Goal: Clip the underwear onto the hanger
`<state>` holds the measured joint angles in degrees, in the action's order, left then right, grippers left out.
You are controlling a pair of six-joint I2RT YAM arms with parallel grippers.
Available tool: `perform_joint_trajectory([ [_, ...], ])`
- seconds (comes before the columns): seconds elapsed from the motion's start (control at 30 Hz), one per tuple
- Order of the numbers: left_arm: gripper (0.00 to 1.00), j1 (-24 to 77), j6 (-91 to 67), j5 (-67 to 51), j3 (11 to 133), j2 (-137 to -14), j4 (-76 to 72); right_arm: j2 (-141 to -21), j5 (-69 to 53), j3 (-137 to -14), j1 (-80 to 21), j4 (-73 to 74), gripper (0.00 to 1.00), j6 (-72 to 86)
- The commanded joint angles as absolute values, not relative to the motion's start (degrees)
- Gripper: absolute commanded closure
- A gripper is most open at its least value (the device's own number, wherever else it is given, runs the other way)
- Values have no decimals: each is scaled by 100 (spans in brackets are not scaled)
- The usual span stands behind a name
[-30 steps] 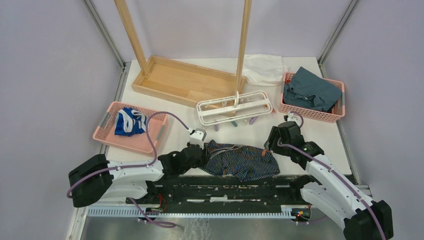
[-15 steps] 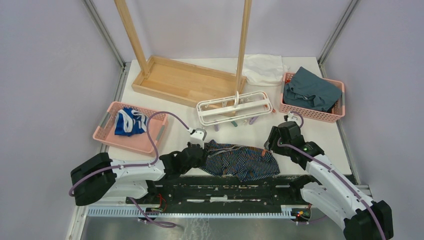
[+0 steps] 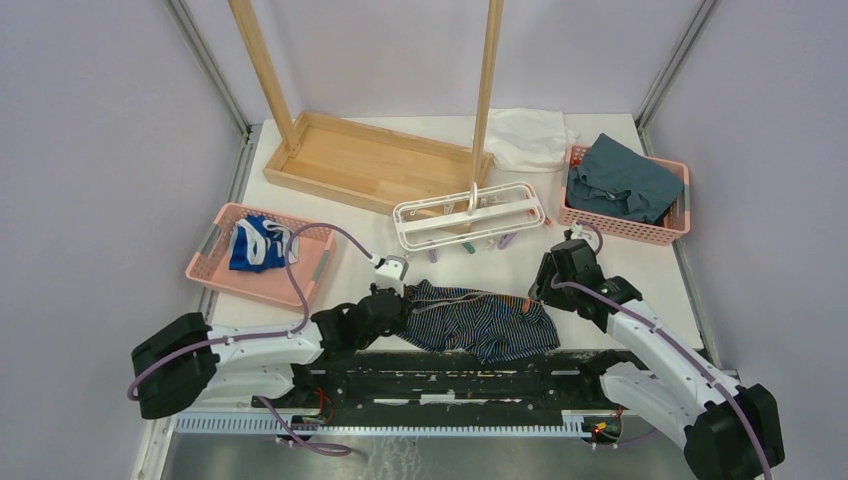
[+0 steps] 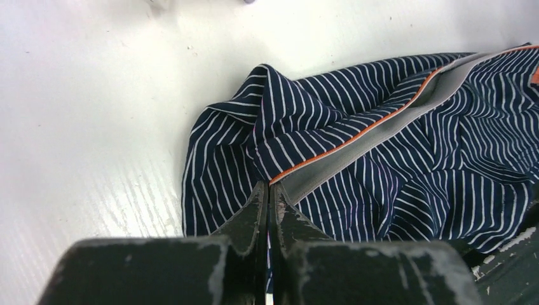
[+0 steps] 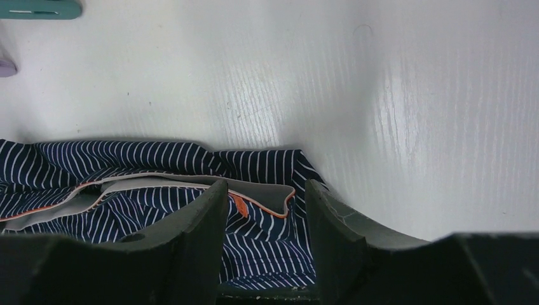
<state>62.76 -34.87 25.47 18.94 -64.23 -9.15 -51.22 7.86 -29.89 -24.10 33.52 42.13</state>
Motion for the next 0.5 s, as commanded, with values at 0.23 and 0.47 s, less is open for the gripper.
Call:
perform_joint_trajectory([
  [0.23,97,6311,-3768,2773,1428,-5438,-415,-4956,59,-3229,-2392,3418,49,4339],
  [0.47,97,6311,-3823,2684,1348,-5441,-456,-5133,-348,-3061,-2393,3255,51,4359],
])
